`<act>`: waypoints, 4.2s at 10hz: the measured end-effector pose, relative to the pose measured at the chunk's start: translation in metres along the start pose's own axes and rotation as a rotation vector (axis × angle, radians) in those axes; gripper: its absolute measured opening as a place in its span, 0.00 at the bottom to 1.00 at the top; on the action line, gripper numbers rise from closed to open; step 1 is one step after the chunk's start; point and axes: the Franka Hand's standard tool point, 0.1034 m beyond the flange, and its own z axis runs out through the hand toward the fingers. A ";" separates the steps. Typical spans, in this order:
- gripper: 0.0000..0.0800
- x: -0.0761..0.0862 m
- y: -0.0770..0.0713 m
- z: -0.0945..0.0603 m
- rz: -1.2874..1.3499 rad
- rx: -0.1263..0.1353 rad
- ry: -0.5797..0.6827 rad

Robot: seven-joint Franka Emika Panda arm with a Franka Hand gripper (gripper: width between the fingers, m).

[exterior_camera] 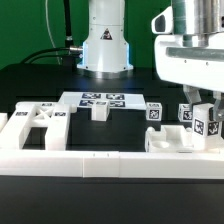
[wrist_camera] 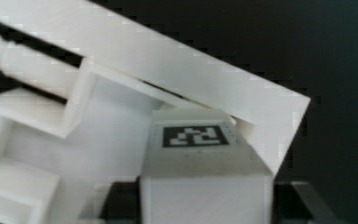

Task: Assemble chair

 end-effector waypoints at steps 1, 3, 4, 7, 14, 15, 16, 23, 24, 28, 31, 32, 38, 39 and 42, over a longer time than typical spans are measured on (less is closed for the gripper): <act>0.36 -0.002 0.000 0.001 0.105 0.002 -0.008; 0.36 -0.002 0.000 0.001 0.105 0.002 -0.009; 0.36 -0.003 0.001 0.001 0.061 -0.009 -0.012; 0.76 -0.008 -0.002 0.000 -0.080 -0.040 -0.034; 0.81 -0.006 -0.006 -0.001 -0.748 -0.050 -0.032; 0.81 -0.006 -0.007 -0.001 -0.803 -0.058 -0.034; 0.81 -0.005 -0.008 -0.002 -0.896 -0.072 -0.032; 0.70 0.005 -0.007 0.000 -1.314 -0.091 -0.004; 0.46 0.005 -0.007 -0.001 -1.313 -0.091 -0.004; 0.36 0.004 -0.007 0.000 -1.237 -0.085 0.000; 0.36 0.011 -0.007 -0.001 -0.979 -0.075 0.025; 0.36 0.015 -0.007 -0.002 -0.910 -0.078 0.032; 0.49 0.036 0.000 -0.004 -0.616 -0.080 0.076; 0.49 0.035 0.000 -0.003 -0.617 -0.080 0.075; 0.76 0.032 -0.006 -0.027 -0.685 -0.050 0.080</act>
Offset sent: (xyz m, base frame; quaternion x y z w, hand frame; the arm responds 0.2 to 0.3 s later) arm 0.0000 0.0000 0.0000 0.0000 0.0000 -0.0650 0.9979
